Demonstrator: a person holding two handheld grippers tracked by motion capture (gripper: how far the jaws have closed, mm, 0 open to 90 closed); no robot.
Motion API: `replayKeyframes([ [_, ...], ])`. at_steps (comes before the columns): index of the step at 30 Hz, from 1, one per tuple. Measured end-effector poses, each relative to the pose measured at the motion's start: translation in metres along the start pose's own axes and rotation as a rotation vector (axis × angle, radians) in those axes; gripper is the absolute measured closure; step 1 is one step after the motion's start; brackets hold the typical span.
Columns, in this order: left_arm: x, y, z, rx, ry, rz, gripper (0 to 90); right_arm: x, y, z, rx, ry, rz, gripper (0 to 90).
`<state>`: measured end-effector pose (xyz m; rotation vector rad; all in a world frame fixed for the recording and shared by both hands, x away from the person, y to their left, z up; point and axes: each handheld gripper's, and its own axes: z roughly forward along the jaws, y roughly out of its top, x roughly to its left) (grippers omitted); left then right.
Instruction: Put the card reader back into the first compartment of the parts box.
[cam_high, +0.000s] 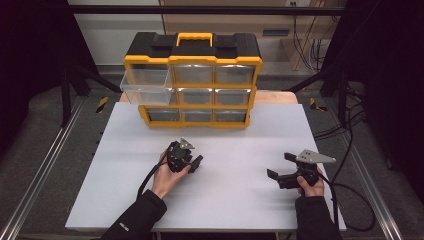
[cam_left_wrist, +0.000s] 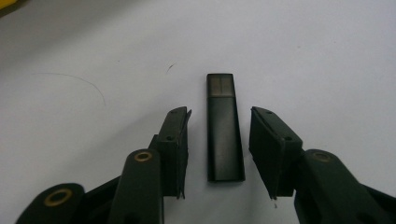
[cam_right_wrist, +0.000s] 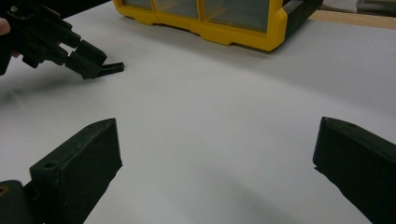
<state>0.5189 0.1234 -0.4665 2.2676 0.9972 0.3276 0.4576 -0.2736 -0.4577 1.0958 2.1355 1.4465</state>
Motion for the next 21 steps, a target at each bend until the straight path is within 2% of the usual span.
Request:
replayKeyframes([
  [8,-0.0011,0.0006,-0.0002,0.003,0.009,0.004,64.0,0.0,0.0,0.0002,0.0,0.002,0.001,1.1],
  [21,-0.0012,0.0018,0.0001,0.012,-0.011,0.0,70.9,-0.0001,0.0,-0.0001,-0.001,0.001,0.003,1.1],
])
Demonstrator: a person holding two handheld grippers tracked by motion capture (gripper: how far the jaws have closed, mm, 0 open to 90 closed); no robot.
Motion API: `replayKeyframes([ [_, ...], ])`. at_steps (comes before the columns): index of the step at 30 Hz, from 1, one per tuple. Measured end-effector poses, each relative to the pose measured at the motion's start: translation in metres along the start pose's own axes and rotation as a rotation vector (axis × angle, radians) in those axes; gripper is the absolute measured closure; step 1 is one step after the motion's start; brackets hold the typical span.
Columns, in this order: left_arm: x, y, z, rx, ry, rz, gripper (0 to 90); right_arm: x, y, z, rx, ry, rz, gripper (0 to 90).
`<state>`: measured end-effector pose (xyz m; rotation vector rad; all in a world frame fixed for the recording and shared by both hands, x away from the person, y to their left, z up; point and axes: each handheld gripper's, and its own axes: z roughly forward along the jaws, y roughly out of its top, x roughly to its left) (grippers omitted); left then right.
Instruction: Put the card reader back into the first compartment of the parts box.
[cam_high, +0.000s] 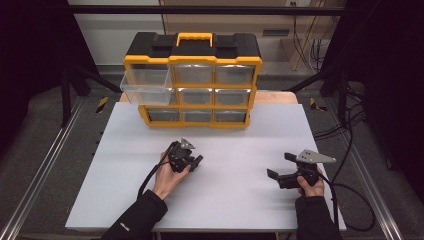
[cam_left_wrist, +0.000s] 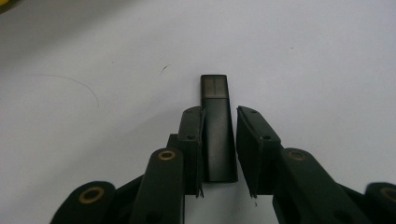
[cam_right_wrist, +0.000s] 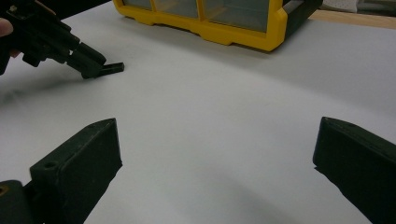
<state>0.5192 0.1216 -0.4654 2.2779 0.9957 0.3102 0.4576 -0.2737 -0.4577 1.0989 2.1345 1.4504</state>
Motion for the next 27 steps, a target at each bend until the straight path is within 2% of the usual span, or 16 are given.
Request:
replayKeyframes([
  [19,0.0004,0.0013,0.0003,0.017,-0.002,0.011,72.7,0.0,0.0001,-0.0002,-0.001,-0.001,0.0,1.1],
  [27,-0.0004,0.0031,-0.0061,-0.007,-0.019,0.003,72.7,-0.0002,0.0002,-0.0002,-0.003,-0.001,-0.002,1.1],
])
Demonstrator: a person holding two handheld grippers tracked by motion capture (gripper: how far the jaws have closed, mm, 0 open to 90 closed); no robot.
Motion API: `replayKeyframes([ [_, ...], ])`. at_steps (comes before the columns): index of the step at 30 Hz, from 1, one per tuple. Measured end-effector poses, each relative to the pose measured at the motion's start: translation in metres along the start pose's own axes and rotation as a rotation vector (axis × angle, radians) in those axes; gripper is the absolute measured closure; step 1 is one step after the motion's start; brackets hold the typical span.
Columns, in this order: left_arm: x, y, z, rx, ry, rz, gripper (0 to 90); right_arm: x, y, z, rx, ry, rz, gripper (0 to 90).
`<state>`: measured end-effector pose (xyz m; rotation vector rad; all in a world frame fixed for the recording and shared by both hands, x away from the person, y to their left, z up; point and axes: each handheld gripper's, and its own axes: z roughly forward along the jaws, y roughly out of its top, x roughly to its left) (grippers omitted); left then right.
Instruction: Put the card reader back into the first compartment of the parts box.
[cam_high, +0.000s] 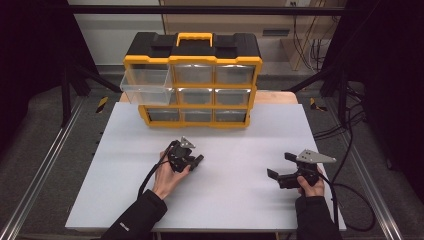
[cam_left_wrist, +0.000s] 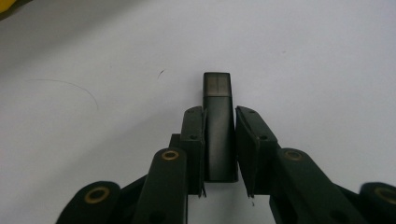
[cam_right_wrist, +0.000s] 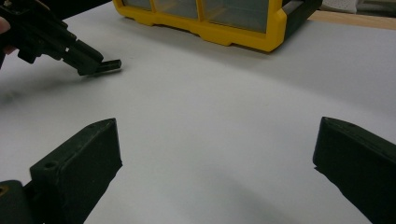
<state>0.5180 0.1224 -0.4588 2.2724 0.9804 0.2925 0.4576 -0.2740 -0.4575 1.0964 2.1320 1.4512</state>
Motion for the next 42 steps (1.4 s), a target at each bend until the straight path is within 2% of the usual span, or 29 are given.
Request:
replayKeyframes([
  [26,-0.002,0.006,-0.028,-0.035,-0.023,-0.001,72.8,0.0,0.0,-0.001,-0.001,0.001,0.0,1.1],
  [42,0.001,0.007,-0.042,-0.061,-0.021,-0.006,72.7,0.001,0.0,-0.001,0.0,0.001,0.0,1.1],
])
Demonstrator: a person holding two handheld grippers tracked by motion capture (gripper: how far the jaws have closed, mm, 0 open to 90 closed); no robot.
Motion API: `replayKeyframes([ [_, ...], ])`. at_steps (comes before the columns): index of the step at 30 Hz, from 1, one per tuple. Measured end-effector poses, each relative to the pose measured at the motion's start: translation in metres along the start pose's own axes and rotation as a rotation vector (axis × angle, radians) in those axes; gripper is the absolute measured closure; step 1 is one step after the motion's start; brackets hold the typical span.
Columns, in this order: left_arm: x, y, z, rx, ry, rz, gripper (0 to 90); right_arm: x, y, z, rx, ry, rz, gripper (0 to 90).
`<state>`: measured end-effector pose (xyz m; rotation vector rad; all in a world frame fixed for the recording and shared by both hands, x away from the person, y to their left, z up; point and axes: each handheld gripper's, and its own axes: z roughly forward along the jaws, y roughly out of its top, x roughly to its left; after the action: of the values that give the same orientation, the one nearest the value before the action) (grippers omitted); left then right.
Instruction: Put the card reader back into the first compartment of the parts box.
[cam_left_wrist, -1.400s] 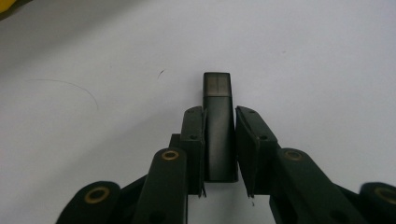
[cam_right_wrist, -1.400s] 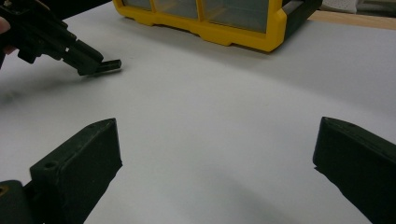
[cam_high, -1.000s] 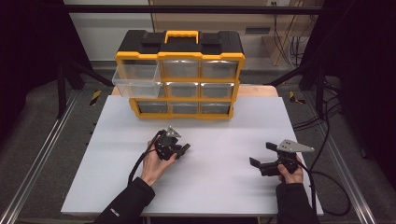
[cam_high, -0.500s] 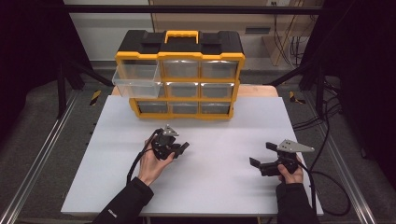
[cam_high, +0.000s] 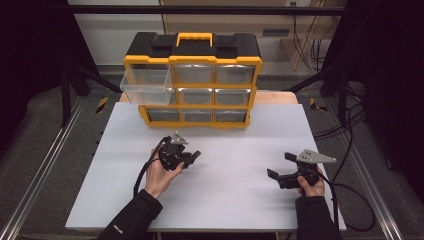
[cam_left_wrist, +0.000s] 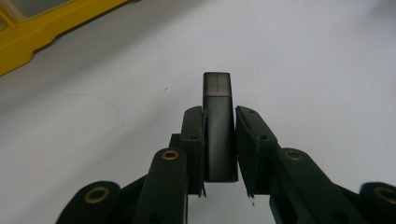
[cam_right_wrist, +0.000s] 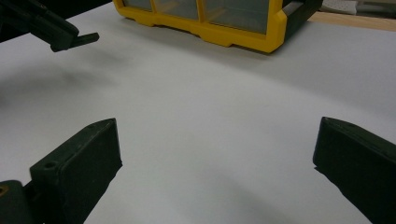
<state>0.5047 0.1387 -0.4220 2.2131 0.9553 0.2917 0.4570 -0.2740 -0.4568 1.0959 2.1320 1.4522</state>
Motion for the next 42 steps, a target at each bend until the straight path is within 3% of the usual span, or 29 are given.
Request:
replayKeyframes([
  [42,0.015,0.003,-0.047,-0.089,0.029,-0.026,72.7,0.0,0.0,-0.001,-0.002,0.001,-0.002,1.1],
])
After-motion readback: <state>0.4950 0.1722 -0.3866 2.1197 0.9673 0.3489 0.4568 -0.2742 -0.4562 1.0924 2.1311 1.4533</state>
